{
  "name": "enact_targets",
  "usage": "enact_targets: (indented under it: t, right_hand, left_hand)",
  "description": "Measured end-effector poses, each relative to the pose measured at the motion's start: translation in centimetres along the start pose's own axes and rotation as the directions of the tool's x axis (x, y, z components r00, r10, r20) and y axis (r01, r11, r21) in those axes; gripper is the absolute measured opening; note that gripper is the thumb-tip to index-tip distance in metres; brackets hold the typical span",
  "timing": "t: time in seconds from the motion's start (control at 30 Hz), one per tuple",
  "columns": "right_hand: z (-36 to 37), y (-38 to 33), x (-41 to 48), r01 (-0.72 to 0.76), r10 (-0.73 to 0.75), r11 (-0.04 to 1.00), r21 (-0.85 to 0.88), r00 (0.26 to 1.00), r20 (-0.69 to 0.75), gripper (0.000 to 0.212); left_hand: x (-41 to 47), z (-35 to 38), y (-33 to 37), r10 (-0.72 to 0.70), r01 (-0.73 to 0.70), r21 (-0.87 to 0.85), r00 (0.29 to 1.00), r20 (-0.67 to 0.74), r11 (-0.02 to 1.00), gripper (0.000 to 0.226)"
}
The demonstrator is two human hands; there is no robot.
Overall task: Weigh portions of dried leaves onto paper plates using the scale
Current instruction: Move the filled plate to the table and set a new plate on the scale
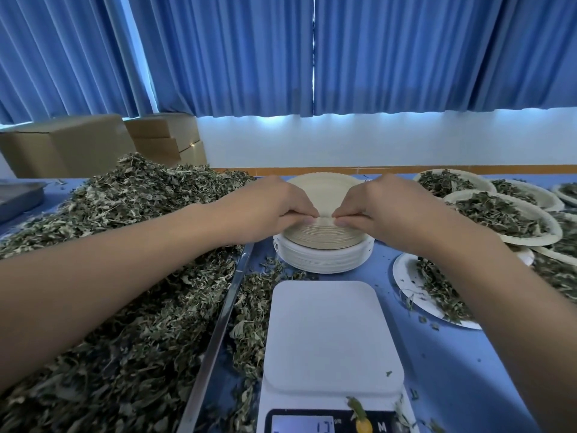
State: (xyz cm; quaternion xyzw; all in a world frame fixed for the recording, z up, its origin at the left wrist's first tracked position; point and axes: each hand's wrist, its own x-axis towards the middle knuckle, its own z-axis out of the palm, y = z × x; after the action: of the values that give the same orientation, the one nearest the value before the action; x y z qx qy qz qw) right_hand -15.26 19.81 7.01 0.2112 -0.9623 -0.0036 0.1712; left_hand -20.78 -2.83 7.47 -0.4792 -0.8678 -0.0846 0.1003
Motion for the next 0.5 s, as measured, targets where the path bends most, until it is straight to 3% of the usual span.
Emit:
enact_targets:
  t: [0.5]
  right_hand:
    - [0.43, -0.74, -0.48, 0.029, -0.033, 0.999, -0.044, 0.996, -0.086, 0.036]
  left_hand:
    - [0.12, -0.47, 0.33, 0.027, -0.025, 0.026, 0.998, -0.061, 0.999, 0.021]
